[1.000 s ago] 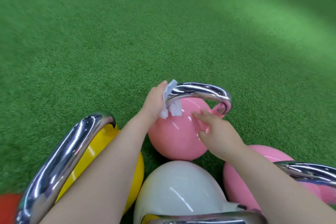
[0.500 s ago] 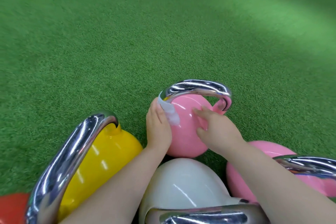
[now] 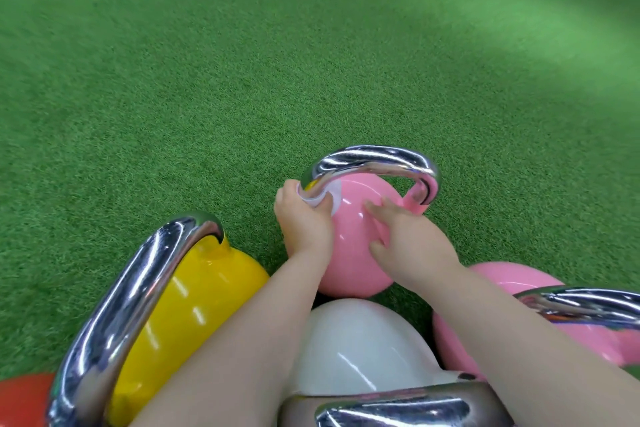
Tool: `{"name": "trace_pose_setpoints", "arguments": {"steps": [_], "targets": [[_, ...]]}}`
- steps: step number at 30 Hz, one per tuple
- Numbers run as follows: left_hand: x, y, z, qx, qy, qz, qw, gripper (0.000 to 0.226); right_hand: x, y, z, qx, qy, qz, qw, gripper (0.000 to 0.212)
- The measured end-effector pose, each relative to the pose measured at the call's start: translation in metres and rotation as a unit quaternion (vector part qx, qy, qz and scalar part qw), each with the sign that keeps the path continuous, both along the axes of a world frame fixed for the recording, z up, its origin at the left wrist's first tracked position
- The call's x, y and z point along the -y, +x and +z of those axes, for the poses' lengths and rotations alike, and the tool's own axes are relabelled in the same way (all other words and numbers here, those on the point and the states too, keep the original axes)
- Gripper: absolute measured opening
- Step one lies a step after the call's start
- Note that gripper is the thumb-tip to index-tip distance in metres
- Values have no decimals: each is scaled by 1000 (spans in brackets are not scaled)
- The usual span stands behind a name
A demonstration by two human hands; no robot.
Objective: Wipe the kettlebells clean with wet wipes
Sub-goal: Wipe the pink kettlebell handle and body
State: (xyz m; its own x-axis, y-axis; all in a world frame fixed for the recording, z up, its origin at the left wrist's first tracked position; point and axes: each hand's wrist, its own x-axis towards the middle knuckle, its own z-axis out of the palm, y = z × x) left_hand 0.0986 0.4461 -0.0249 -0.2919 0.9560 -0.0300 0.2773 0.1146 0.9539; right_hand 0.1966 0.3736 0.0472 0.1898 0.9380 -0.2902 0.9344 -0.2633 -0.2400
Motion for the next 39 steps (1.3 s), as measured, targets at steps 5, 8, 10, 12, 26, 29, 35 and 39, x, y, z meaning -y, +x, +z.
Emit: {"name": "trace_pose_setpoints", "arguments": {"steps": [5, 8, 10, 12, 26, 29, 35, 39], "targets": [[-3, -8, -4, 31, 34, -57, 997, 27, 1, 1, 0, 1, -4, -1, 1000, 64], [-3, -11, -1, 48, 31, -73, 996, 22, 2, 1, -2, -7, 5, -5, 1000, 64], [-2, -9, 7, 18, 42, -64, 997, 26, 2, 2, -3, -9, 8, -9, 1000, 64], [-2, -5, 21, -43, 78, -58, 994, 19, 2, 3, -3, -7, 10, -8, 1000, 64], [-7, 44, 90, -556, 303, -214, 744, 14, 9, 14, 2, -76, 58, -34, 995, 38], [0, 65, 100, -566, 291, -276, 720, 24, 19, 21, 4, -92, 129, -111, 981, 20], [-1, 48, 104, -474, 283, -451, 702, 66, 25, 34, 25, -95, 285, -194, 934, 26], [2, 4, 116, -179, 242, -488, 819, 81, 12, 26, 43, -61, 411, -133, 900, 32]]}}
